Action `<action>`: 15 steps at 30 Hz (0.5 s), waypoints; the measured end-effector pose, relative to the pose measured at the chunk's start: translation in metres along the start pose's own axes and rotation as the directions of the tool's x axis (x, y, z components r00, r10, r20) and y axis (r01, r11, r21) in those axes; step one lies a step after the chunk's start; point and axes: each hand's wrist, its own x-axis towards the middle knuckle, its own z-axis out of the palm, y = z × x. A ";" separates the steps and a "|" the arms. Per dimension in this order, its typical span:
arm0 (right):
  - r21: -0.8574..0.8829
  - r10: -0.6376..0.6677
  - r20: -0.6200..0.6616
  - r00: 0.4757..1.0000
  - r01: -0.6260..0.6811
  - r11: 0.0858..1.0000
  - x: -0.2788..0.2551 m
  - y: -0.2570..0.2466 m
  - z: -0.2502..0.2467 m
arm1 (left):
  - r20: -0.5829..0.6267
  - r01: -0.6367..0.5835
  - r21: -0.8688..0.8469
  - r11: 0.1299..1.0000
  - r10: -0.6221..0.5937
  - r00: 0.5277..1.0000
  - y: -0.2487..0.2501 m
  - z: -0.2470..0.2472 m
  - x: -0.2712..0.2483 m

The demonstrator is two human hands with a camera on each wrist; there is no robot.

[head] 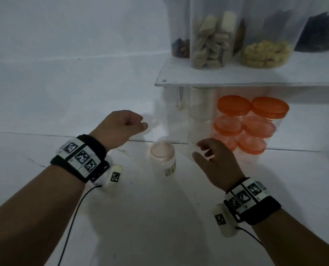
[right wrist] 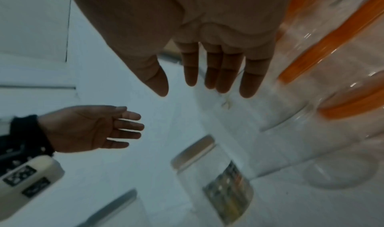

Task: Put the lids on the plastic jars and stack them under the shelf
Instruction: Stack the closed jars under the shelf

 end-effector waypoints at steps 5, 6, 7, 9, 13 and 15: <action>-0.142 0.092 0.114 0.989 -0.076 0.987 0.006 -0.021 0.091 | 0.018 0.170 0.279 0.945 -0.182 0.983 -0.079 -0.073 -0.053; -0.145 0.152 0.107 0.983 -0.136 0.980 0.011 -0.022 0.105 | 0.062 0.180 0.359 0.916 -0.216 0.974 -0.094 -0.081 -0.063; -0.141 0.204 0.091 0.975 -0.190 0.972 0.015 -0.022 0.117 | 0.113 0.174 0.422 0.890 -0.242 0.964 -0.106 -0.087 -0.073; -0.138 0.272 0.050 0.961 -0.263 0.955 0.023 -0.023 0.137 | 0.206 0.114 0.497 0.860 -0.245 0.947 -0.119 -0.091 -0.090; -0.123 0.355 -0.011 0.935 -0.354 0.927 0.029 -0.021 0.162 | 0.292 -0.008 0.568 0.823 -0.192 0.937 -0.149 -0.090 -0.086; -0.097 0.381 -0.049 0.923 -0.384 0.918 0.026 -0.018 0.169 | 0.335 -0.054 0.570 0.820 -0.172 0.926 -0.163 -0.088 -0.065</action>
